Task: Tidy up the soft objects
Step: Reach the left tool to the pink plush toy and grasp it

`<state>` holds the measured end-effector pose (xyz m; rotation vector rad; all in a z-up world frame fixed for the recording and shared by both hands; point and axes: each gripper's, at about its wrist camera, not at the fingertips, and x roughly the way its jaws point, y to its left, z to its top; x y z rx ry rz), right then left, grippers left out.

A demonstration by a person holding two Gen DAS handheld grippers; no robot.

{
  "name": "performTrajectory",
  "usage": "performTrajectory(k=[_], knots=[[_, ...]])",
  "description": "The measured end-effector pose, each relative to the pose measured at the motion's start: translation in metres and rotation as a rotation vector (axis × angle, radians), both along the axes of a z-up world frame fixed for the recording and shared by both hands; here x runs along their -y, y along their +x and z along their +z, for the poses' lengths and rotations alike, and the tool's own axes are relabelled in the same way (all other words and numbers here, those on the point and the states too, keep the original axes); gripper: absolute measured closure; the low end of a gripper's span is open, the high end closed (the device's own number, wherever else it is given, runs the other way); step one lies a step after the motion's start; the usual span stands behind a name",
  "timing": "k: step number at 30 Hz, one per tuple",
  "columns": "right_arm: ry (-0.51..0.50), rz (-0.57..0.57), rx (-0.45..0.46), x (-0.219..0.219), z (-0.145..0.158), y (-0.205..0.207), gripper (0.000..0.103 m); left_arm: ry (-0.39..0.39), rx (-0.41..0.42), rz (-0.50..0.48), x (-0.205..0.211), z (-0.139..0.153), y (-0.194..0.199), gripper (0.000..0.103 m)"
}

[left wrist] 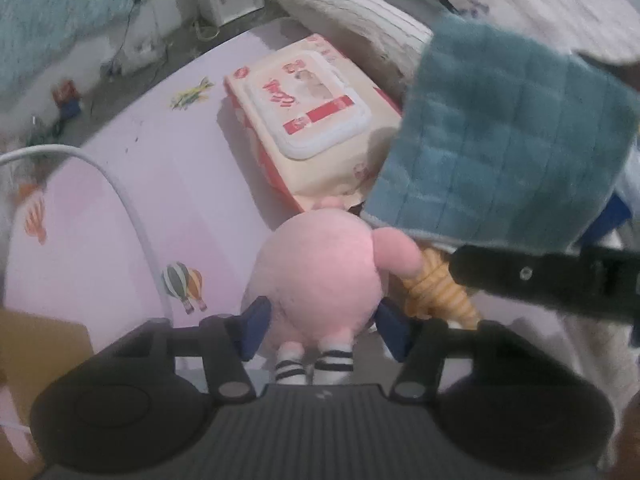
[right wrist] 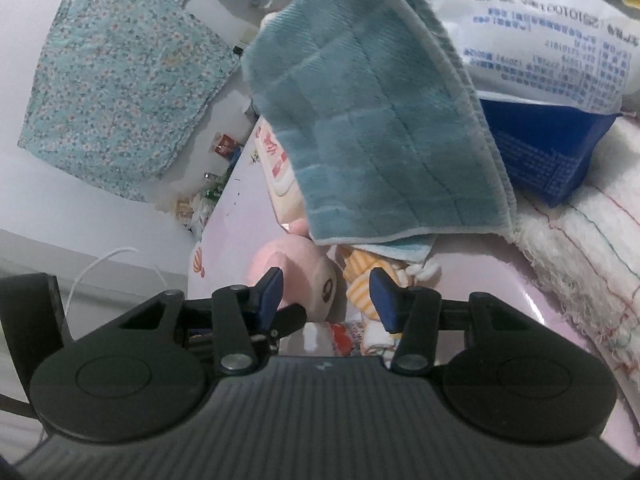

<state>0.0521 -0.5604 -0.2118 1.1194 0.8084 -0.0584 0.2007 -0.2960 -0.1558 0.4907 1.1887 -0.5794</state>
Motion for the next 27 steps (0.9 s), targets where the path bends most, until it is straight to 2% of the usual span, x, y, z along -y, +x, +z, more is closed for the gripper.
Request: performTrajectory(k=[4, 8, 11, 12, 13, 14, 17, 20, 24, 27], knots=[[0.038, -0.010, 0.009, 0.001, -0.009, 0.011, 0.053, -0.102, -0.032, 0.054, -0.017, 0.012, 0.008, 0.058], [0.082, -0.016, 0.022, -0.002, -0.015, 0.029, 0.045, -0.212, -0.090, 0.146, -0.041, 0.031, 0.021, 0.066], [0.119, -0.023, 0.051, -0.005, -0.014, 0.040, 0.038, -0.266, -0.112, 0.195, -0.059, 0.046, 0.026, 0.072], [0.132, -0.025, 0.063, -0.007, -0.014, 0.040, 0.034, -0.286, -0.120, 0.207, -0.065, 0.052, 0.026, 0.077], [0.150, -0.025, 0.074, -0.010, -0.013, 0.044, 0.033, -0.307, -0.128, 0.220, -0.072, 0.057, 0.026, 0.100], [0.170, -0.021, 0.085, -0.013, -0.010, 0.048, 0.031, -0.334, -0.143, 0.235, -0.079, 0.062, 0.028, 0.102], [0.219, 0.014, 0.133, -0.030, 0.001, 0.062, 0.030, -0.418, -0.159, 0.291, -0.107, 0.083, 0.028, 0.102], [0.242, 0.054, 0.183, -0.052, 0.016, 0.075, 0.030, -0.446, -0.158, 0.330, -0.133, 0.094, 0.028, 0.102], [0.231, 0.049, 0.174, -0.070, 0.028, 0.080, 0.030, -0.389, -0.141, 0.313, -0.152, 0.100, 0.022, 0.100], [0.202, 0.019, 0.150, -0.074, 0.033, 0.072, 0.030, -0.348, -0.127, 0.269, -0.152, 0.100, 0.014, 0.084]])
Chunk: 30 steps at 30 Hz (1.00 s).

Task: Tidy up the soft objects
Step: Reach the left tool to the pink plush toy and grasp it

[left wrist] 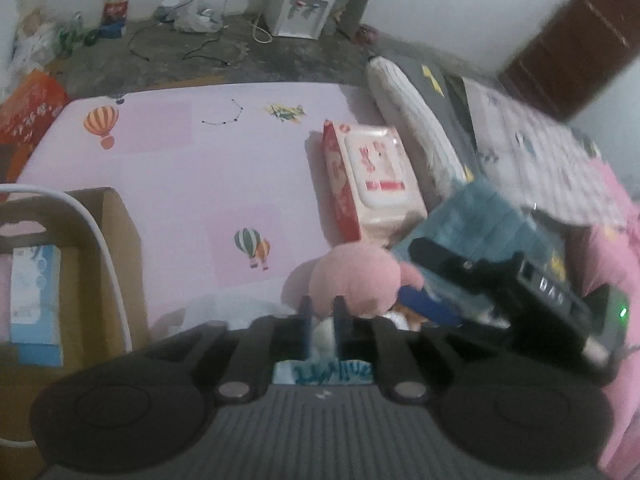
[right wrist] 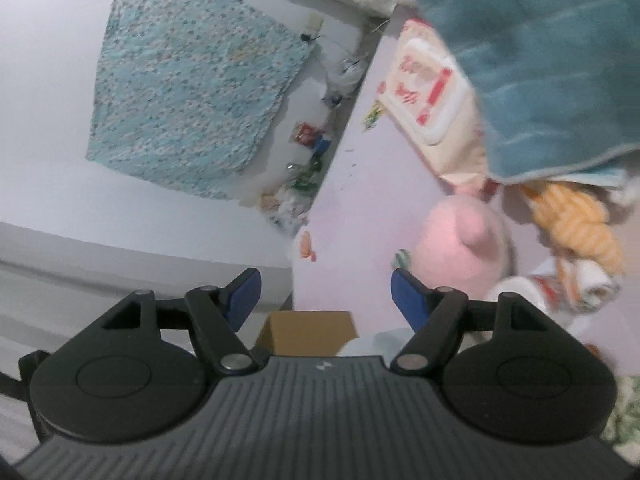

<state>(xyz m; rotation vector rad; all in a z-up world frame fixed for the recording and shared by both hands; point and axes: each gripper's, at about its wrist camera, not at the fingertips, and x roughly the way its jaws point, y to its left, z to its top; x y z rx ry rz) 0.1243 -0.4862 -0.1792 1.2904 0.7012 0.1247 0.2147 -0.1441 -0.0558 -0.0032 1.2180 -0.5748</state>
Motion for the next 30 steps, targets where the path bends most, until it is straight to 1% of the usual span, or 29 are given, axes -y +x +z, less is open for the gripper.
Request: performTrajectory(k=[2, 3, 4, 5, 7, 9, 10, 13, 14, 17, 18, 20, 22, 24, 26, 27, 28, 30], knots=[[-0.025, -0.023, -0.018, 0.006, -0.003, -0.017, 0.030, 0.030, 0.022, -0.047, 0.008, -0.003, -0.006, 0.066], [-0.039, -0.036, -0.027, 0.009, -0.006, -0.025, 0.030, 0.052, 0.035, -0.078, 0.016, -0.005, -0.008, 0.063], [-0.055, -0.050, -0.040, 0.012, -0.008, -0.028, 0.030, 0.073, 0.047, -0.106, 0.024, -0.009, -0.010, 0.057], [-0.076, -0.064, -0.056, 0.018, -0.011, -0.036, 0.030, 0.092, 0.059, -0.129, 0.030, -0.012, -0.014, 0.053], [-0.104, -0.086, -0.087, 0.025, -0.015, -0.039, 0.030, 0.141, 0.090, -0.175, 0.049, -0.020, -0.018, 0.053], [-0.130, -0.102, -0.111, 0.034, -0.018, -0.043, 0.030, 0.170, 0.107, -0.211, 0.064, -0.029, -0.021, 0.051], [-0.144, -0.103, -0.118, 0.038, -0.020, -0.046, 0.030, 0.183, 0.108, -0.226, 0.071, -0.033, -0.023, 0.047], [-0.202, -0.094, -0.131, 0.048, -0.020, -0.050, 0.030, 0.223, 0.125, -0.254, 0.092, -0.044, -0.026, 0.043], [-0.222, -0.085, -0.132, 0.051, -0.019, -0.052, 0.030, 0.228, 0.130, -0.262, 0.098, -0.047, -0.026, 0.037], [-0.260, -0.056, -0.144, 0.063, -0.021, -0.057, 0.030, 0.259, 0.141, -0.278, 0.118, -0.058, -0.026, 0.027], [-0.263, -0.051, -0.147, 0.068, -0.023, -0.060, 0.030, 0.272, 0.143, -0.282, 0.125, -0.062, -0.024, 0.025], [-0.263, -0.046, -0.153, 0.075, -0.029, -0.067, 0.030, 0.306, 0.138, -0.300, 0.140, -0.073, -0.022, 0.017], [-0.256, -0.046, -0.158, 0.082, -0.032, -0.070, 0.030, 0.356, 0.137, -0.324, 0.157, -0.089, -0.018, 0.016], [-0.243, -0.047, -0.164, 0.087, -0.038, -0.070, 0.030, 0.426, 0.144, -0.321, 0.168, -0.103, -0.014, 0.017], [-0.228, -0.040, -0.168, 0.089, -0.042, -0.069, 0.030, 0.468, 0.130, -0.296, 0.172, -0.113, -0.006, 0.028], [-0.223, -0.036, -0.169, 0.089, -0.044, -0.068, 0.030, 0.461, 0.113, -0.278, 0.170, -0.114, -0.002, 0.028], [-0.218, -0.033, -0.170, 0.089, -0.045, -0.067, 0.030, 0.427, 0.108, -0.243, 0.166, -0.111, 0.002, 0.032], [-0.196, -0.027, -0.167, 0.090, -0.049, -0.063, 0.030, 0.364, 0.088, -0.203, 0.157, -0.103, 0.009, 0.035]])
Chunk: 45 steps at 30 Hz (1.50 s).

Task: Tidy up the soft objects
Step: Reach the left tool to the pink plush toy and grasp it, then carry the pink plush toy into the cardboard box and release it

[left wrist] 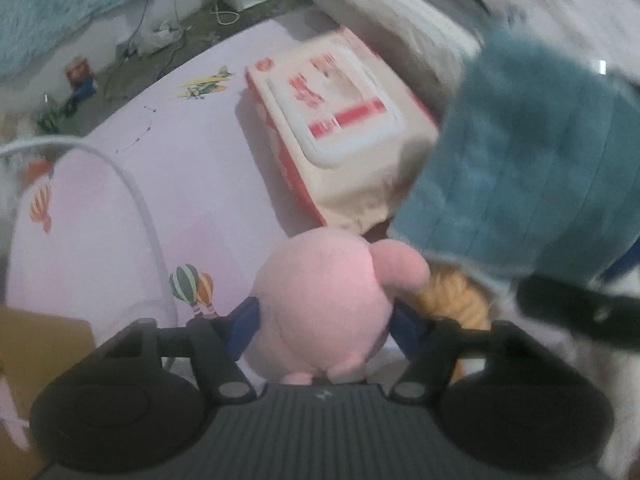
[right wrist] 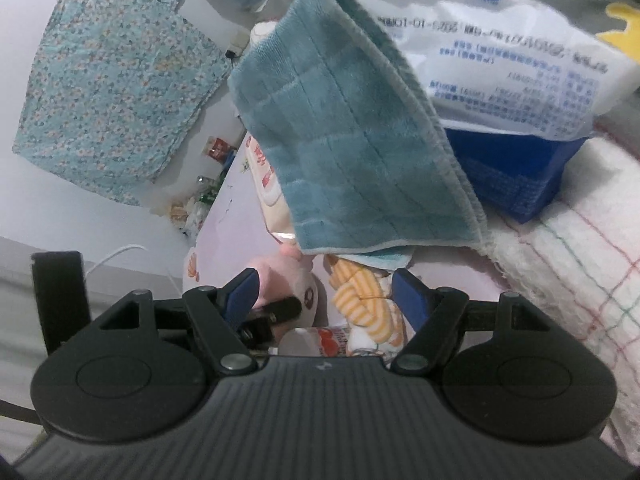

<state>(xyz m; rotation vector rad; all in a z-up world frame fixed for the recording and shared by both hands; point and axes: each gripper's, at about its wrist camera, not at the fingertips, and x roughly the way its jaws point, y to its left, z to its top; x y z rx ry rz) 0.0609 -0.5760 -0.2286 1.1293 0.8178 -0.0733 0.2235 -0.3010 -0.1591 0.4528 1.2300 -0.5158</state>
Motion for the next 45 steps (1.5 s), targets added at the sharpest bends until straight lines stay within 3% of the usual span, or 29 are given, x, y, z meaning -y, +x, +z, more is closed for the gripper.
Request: performTrajectory(k=[6, 13, 18, 23, 26, 31, 35, 39, 42, 43, 45], knots=[[0.109, -0.011, 0.028, -0.006, -0.009, 0.015, 0.028, -0.225, -0.079, 0.108, -0.045, 0.039, 0.010, 0.037], [0.271, -0.006, 0.157, -0.027, 0.006, 0.039, 0.027, -0.434, -0.127, 0.236, -0.110, 0.100, 0.010, 0.037], [0.322, 0.079, 0.247, -0.065, 0.032, 0.057, 0.031, -0.490, -0.081, 0.339, -0.175, 0.141, 0.006, 0.037], [0.305, 0.143, 0.254, -0.111, 0.051, 0.069, 0.031, -0.476, 0.027, 0.484, -0.259, 0.165, 0.008, 0.036], [0.284, 0.167, 0.228, -0.139, 0.053, 0.069, 0.030, -0.451, 0.043, 0.583, -0.306, 0.152, 0.018, 0.036], [0.249, 0.169, 0.175, -0.180, 0.051, 0.061, 0.030, -0.403, -0.028, 0.683, -0.353, 0.082, 0.041, 0.036], [0.218, 0.163, 0.127, -0.208, 0.046, 0.049, 0.030, -0.467, -0.110, 0.707, -0.365, 0.032, 0.063, 0.036], [0.178, 0.156, 0.102, -0.220, 0.041, 0.035, 0.030, -0.575, -0.119, 0.717, -0.368, 0.008, 0.072, 0.031], [0.164, 0.140, 0.085, -0.223, 0.038, 0.029, 0.030, -0.508, -0.143, 0.751, -0.372, -0.014, 0.076, 0.024], [0.157, 0.133, 0.080, -0.225, 0.038, 0.027, 0.029, -0.516, -0.156, 0.758, -0.376, -0.019, 0.076, 0.015], [0.147, 0.120, 0.076, -0.226, 0.039, 0.024, 0.029, -0.512, -0.151, 0.771, -0.381, -0.018, 0.073, 0.014]])
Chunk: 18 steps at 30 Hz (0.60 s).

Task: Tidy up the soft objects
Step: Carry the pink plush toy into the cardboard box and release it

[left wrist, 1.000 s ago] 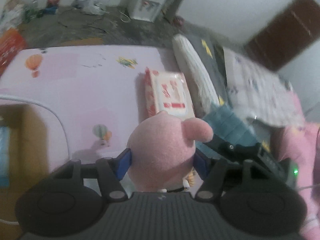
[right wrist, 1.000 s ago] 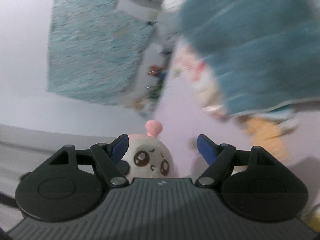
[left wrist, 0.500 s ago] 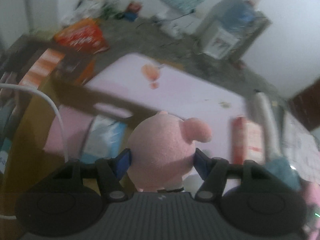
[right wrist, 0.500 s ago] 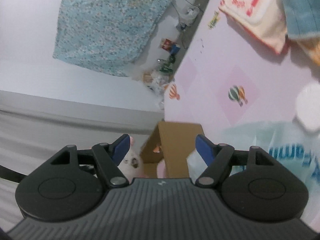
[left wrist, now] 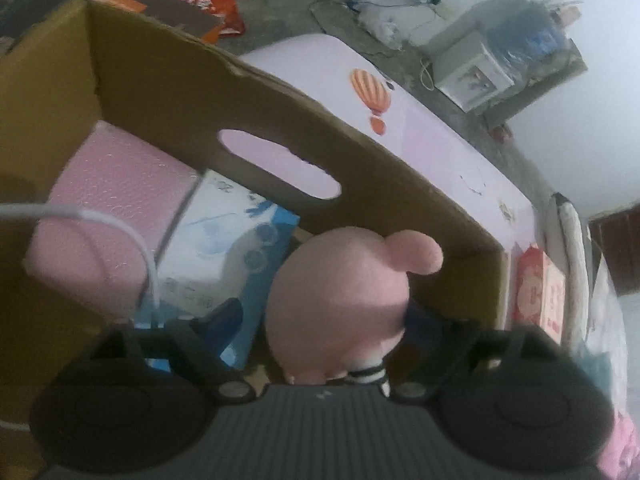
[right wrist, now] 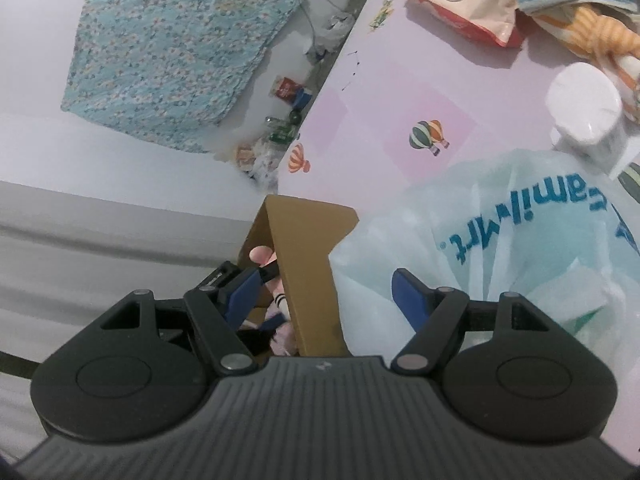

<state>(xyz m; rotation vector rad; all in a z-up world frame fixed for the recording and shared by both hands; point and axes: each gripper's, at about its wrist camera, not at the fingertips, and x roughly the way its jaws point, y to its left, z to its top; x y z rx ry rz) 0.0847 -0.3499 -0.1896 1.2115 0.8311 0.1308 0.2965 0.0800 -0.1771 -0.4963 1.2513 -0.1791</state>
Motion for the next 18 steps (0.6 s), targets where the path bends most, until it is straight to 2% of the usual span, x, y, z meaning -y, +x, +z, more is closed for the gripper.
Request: performTrajectory(k=[3, 6, 8, 12, 13, 14, 18], knots=[[-0.015, -0.009, 0.001, -0.003, 0.002, -0.001, 0.029, 0.056, 0.027, -0.025, 0.000, 0.010, -0.002, 0.015], [-0.018, -0.015, -0.001, -0.007, 0.003, -0.003, 0.029, 0.108, 0.053, -0.063, 0.006, 0.024, -0.005, 0.022], [-0.018, -0.018, -0.003, -0.010, 0.003, -0.003, 0.029, 0.147, 0.067, -0.100, 0.009, 0.031, -0.008, 0.033], [-0.024, -0.021, -0.001, -0.015, 0.003, -0.003, 0.029, 0.234, 0.126, -0.143, 0.015, 0.050, -0.014, 0.049], [-0.027, -0.021, -0.001, -0.016, 0.004, -0.003, 0.029, 0.243, 0.140, -0.148, 0.017, 0.053, -0.015, 0.059], [-0.026, -0.021, -0.001, -0.016, 0.004, -0.003, 0.029, 0.232, 0.143, -0.150, 0.017, 0.054, -0.015, 0.069], [-0.025, -0.028, -0.007, -0.017, 0.002, -0.002, 0.029, 0.151, 0.115, -0.126, 0.014, 0.047, -0.012, 0.077]])
